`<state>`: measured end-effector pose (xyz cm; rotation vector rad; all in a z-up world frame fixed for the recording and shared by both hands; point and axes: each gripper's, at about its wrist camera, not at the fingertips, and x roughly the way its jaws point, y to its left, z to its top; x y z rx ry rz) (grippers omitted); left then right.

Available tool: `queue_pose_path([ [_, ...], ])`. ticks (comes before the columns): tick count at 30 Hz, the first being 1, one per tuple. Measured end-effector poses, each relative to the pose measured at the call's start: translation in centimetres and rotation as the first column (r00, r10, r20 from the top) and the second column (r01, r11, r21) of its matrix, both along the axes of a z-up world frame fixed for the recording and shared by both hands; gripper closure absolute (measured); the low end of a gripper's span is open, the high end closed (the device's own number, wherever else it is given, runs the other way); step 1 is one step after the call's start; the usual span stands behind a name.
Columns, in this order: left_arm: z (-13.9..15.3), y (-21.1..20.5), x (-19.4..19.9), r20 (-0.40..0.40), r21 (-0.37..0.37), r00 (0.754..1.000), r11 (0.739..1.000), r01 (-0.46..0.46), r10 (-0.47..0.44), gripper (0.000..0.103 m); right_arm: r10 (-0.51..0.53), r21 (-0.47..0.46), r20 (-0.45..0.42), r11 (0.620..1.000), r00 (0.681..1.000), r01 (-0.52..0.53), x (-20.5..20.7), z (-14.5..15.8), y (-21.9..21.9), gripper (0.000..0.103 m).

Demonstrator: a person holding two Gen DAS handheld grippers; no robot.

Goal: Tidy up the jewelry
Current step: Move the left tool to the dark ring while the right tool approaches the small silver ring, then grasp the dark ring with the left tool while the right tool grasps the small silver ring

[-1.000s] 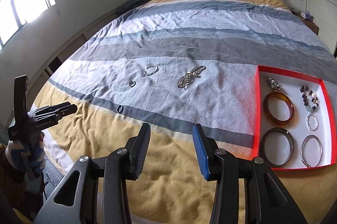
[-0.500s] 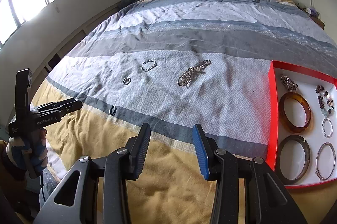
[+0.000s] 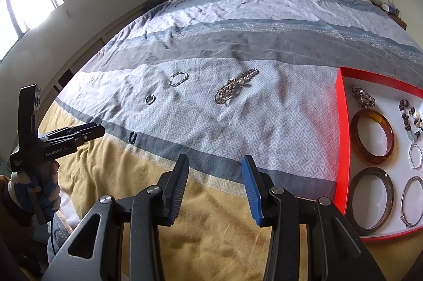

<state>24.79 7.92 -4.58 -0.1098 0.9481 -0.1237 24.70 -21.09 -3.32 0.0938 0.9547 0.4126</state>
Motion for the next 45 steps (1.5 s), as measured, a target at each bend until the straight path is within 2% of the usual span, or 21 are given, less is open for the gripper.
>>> queue_pose_path([
  [15, -0.8, -3.0, 0.1, -0.021, -0.033, 0.997, 0.997, 0.074, -0.075, 0.059, -0.005, 0.005, -0.004, 1.0, 1.0, 0.005, 0.4, -0.5, -0.1, 0.061],
  [42, -3.3, -4.7, 2.3, -0.039, -0.021, 0.995, 0.996, 0.09, -0.091, 0.06, 0.023, 0.009, -0.018, 1.0, 1.0, -0.023, 1.7, -1.9, 0.5, 0.061],
  [43, -3.4, -4.8, 2.3, -0.038, -0.019, 0.995, 0.996, 0.09, -0.091, 0.061, 0.024, 0.01, -0.02, 1.0, 1.0, -0.024, 1.8, -2.0, 0.6, 0.061],
  [45, -3.6, -4.9, 2.5, -0.037, -0.014, 0.995, 0.996, 0.093, -0.093, 0.072, 0.026, 0.009, -0.023, 1.0, 0.999, -0.025, 2.0, -2.2, 0.6, 0.061],
])
